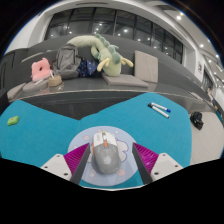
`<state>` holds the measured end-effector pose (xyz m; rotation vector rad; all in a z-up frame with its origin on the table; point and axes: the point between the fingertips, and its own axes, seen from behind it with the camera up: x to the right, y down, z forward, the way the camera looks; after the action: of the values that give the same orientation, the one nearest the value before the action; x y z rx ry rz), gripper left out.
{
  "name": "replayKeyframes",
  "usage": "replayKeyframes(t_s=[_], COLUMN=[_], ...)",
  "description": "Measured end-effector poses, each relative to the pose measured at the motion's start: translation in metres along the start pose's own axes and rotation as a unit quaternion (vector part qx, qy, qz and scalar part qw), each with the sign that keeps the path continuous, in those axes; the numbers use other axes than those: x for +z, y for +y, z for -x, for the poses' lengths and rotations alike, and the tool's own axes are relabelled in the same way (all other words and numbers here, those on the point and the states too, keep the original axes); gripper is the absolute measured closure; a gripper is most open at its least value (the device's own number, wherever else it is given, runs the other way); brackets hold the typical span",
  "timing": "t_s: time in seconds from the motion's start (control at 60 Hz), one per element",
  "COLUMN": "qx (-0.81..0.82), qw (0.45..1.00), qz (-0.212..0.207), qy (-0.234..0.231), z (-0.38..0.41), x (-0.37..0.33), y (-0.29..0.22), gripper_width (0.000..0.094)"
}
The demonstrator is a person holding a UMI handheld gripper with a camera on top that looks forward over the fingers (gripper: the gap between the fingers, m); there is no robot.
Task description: Arrange mouse
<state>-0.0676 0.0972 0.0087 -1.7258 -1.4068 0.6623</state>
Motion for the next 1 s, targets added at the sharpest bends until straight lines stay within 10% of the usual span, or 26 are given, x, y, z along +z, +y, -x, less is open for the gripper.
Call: replayKeyframes(t_s=[0.383,1.0], qx=[0.015,-0.005], qw=[0.998,0.998], qz=[-0.038,-0.048], qy=[-0.046,-0.035], z=[0.023,0.030], x=[-0.235,-0.301], y=[0.039,0.078], gripper_width=[0.0082,0.0082])
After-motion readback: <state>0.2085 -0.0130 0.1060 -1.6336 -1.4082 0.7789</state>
